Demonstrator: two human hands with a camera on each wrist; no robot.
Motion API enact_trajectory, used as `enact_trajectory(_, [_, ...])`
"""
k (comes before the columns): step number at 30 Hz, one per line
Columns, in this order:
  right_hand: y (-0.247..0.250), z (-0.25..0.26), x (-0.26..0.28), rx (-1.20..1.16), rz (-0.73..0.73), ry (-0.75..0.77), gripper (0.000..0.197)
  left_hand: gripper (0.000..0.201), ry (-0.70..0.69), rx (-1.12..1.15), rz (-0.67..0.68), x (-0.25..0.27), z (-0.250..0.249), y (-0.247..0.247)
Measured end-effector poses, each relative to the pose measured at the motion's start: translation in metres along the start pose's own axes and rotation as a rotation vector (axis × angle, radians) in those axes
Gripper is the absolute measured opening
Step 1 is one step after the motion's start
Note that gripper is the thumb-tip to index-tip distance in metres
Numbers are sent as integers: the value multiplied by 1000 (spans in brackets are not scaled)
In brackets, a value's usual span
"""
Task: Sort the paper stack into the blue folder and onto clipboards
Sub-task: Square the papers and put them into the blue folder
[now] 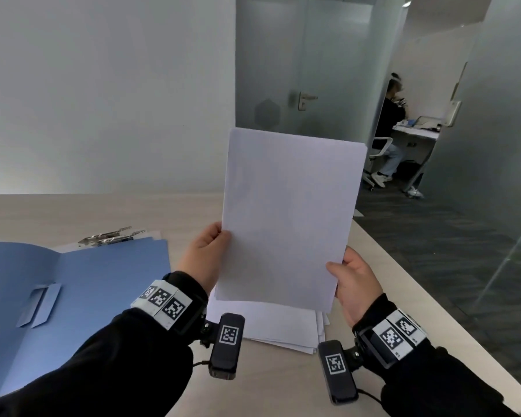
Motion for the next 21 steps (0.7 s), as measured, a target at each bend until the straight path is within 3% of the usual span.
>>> enact_trajectory(6, [8, -22, 6, -32, -17, -83, 36, 25, 61, 81, 21, 16, 30, -9])
enact_trajectory(14, [11, -33, 14, 13, -45, -143, 32, 24, 88, 8, 25, 34, 53, -11])
enact_trajectory(21, [-34, -20, 27, 137, 122, -103, 29, 18, 92, 20, -84, 51, 42, 39])
Point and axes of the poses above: each hand's wrist, its own x-axis away from the middle knuckle, its own y-axis out of the back of the hand, z = x × y, the point moved 8 cm from there along -x, towards the middle knuckle, and after that the axes turned 9 degrees about -x, right-handed, at the moved point
